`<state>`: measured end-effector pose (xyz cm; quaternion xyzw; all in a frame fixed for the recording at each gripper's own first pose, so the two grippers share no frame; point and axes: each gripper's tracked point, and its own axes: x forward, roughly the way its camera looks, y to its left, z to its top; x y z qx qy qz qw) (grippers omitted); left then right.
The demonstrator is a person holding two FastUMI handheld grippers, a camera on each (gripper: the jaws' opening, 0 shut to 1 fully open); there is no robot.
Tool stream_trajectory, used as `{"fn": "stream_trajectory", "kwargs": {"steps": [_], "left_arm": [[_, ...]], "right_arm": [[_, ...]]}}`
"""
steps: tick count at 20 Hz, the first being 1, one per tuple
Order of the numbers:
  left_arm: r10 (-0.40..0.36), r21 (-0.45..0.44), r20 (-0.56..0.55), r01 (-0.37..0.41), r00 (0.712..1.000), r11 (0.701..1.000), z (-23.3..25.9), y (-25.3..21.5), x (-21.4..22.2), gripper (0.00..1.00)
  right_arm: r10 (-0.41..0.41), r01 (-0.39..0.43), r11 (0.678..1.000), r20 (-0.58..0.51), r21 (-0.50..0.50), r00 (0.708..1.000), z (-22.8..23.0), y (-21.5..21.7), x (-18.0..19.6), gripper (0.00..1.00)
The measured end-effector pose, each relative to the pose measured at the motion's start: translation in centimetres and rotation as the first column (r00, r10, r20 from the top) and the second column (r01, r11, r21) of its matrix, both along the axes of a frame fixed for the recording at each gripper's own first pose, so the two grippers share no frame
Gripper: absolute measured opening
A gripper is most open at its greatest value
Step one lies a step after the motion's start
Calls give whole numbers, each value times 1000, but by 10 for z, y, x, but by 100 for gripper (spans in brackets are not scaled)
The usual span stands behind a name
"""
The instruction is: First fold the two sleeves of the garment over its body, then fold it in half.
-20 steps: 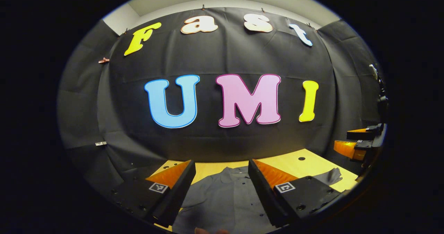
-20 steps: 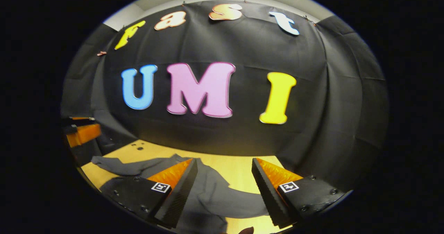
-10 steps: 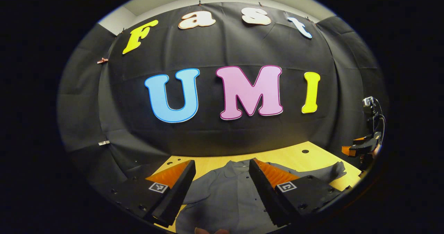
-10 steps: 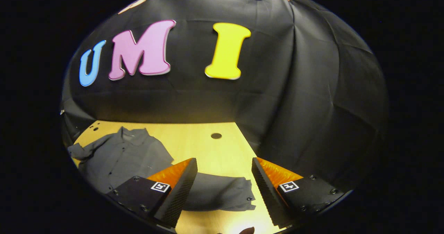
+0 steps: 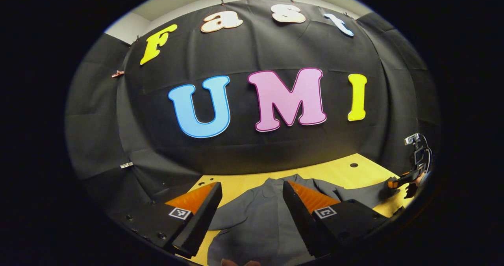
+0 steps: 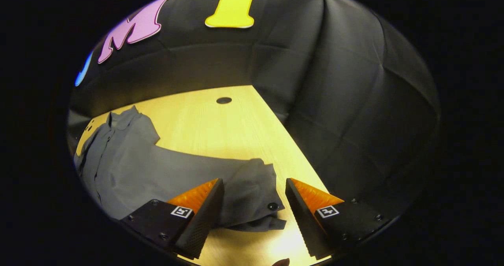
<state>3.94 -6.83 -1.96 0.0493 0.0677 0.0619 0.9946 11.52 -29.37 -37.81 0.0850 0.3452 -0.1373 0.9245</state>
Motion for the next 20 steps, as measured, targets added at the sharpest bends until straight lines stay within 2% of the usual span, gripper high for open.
{"fn": "stream_trajectory", "kwargs": {"steps": [6,9,10,15,16,20], "left_arm": [[22,17,-12,-22,1000,1000,-1,3,-4,97],[31,37,-18,-30,999,999,-3,2,-5,98],[34,41,-20,-33,999,999,-2,3,-5,98],[45,55,-37,-43,998,998,-7,5,-12,97],[45,53,-35,-43,998,998,-6,6,-14,97],[31,42,-26,-30,999,999,-6,16,-19,97]], "right_arm": [[-10,12,1000,-83,28,996,-35,-2,-4,98],[-20,26,996,-77,82,997,-35,2,-3,95],[-23,31,994,-81,100,996,-35,4,-2,85],[48,-40,995,-79,95,996,-34,23,4,15],[59,-54,996,-75,69,995,-28,23,2,8],[62,-62,998,2,18,998,13,29,4,7]]}}
